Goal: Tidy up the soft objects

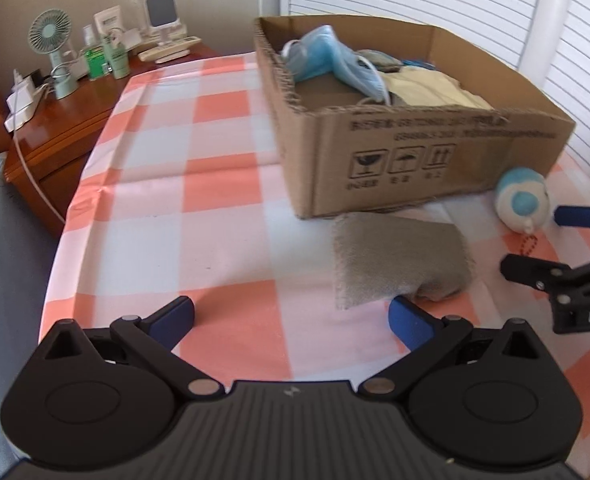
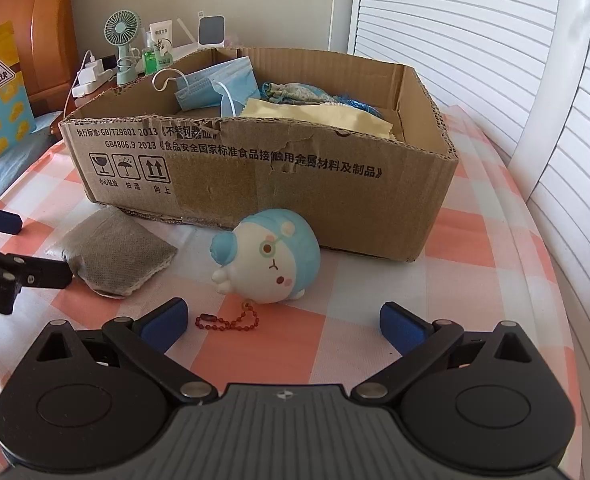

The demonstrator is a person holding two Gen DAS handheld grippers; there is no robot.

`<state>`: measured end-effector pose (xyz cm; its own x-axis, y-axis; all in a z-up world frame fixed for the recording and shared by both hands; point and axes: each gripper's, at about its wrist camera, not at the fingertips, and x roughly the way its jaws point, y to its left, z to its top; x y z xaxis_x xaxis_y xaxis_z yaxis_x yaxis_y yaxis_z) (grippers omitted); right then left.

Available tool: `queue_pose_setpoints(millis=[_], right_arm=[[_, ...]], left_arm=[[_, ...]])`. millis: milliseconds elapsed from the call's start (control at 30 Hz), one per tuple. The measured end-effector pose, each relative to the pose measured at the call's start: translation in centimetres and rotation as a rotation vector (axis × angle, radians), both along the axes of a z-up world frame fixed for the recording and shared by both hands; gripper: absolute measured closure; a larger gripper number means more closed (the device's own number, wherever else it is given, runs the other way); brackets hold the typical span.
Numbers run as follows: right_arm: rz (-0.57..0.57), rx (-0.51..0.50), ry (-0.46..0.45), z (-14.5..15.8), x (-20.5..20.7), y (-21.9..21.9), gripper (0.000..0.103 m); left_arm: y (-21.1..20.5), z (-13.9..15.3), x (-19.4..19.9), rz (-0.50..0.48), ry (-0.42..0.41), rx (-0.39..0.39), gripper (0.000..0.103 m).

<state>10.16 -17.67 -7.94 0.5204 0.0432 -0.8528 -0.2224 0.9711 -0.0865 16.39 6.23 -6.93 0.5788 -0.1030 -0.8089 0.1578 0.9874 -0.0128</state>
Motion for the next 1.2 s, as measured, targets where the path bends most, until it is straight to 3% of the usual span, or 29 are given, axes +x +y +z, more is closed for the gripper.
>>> queue_pose_setpoints(millis=[367, 667, 1200], right_arm=[[0.006, 0.002, -0.009, 0.0, -0.2, -0.1, 0.0], [0.05, 0.01, -0.009, 0.2, -0.6, -1.1, 0.0], [0.062, -0.003, -0.028, 0.5, -1.4, -2.5, 0.0]], left_arm=[[0.4, -0.2, -0.6, 0.027, -0.027, -0.008, 0.0], [-3.1, -0.2, -1.4, -0.134, -0.041, -0.016, 0.0], [-5.7, -0.5, 1.3, -0.161, -0.086, -0.024, 0.0]])
